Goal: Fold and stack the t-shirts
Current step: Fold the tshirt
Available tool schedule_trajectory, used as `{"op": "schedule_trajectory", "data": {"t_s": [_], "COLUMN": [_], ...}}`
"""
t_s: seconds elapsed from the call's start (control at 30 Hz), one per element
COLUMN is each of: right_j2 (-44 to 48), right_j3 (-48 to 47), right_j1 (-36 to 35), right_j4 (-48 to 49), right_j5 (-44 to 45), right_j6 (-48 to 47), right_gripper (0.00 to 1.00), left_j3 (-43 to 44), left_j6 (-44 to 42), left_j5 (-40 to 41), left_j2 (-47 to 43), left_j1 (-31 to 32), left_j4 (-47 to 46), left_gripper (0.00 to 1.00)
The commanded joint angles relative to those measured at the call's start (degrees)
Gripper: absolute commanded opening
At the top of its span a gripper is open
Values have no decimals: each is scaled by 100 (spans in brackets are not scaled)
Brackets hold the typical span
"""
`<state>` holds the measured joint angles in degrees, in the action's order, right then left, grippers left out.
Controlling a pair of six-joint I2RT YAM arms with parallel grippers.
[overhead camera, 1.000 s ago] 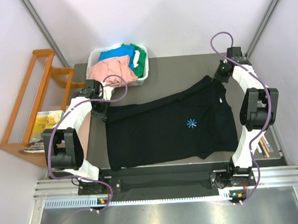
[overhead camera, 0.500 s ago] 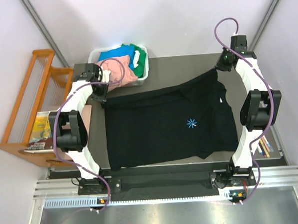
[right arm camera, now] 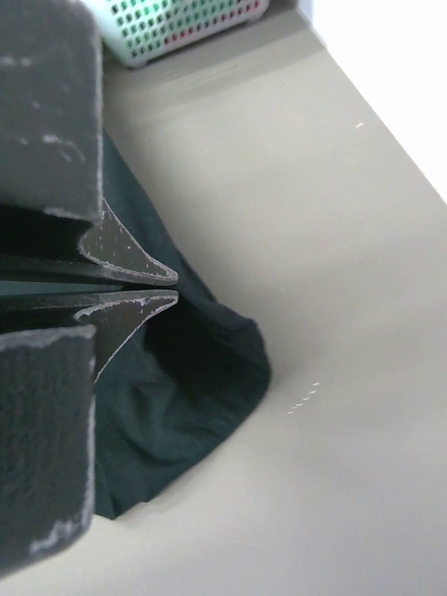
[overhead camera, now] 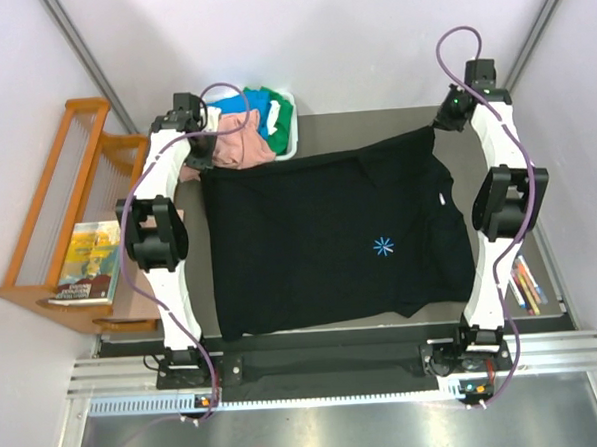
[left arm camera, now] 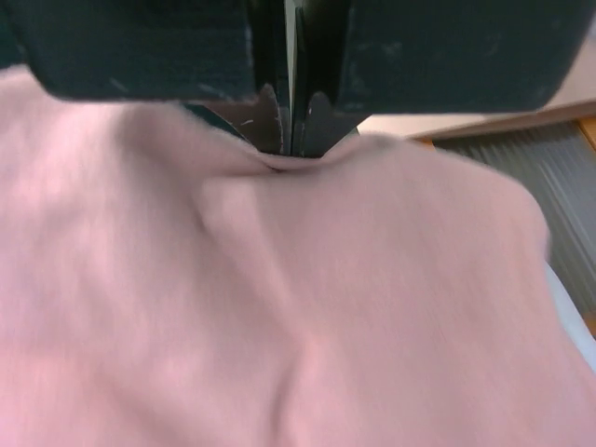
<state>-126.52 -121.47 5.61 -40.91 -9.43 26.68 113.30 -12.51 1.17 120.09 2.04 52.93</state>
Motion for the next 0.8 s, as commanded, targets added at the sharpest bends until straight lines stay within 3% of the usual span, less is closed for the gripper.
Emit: {"op": "schedule_trajectory", "data": {"t_s": [0.0,0.33,0.57,0.77], "right_j2": [-57,470,224,653], "right_j3": [-808,-650,-1388,-836], "right_j1": [177,318,450,468], "right_j4": [-155,-58,-251,-225], "right_j5": [-76,-129,-270,-305], "right_j6": [83,22,136,83], "right_gripper": [0,0,0,0], "left_j3": [1411,1871,2258,2364], "left_j6": [12,-111,-146,-41], "left_j5": [305,463,674,622], "left_j2": [391,462,779,876], "left_j1": [-134,-143,-134,-160], "left_j4": [349,359,429,455], "left_gripper": [0,0,0,0]}}
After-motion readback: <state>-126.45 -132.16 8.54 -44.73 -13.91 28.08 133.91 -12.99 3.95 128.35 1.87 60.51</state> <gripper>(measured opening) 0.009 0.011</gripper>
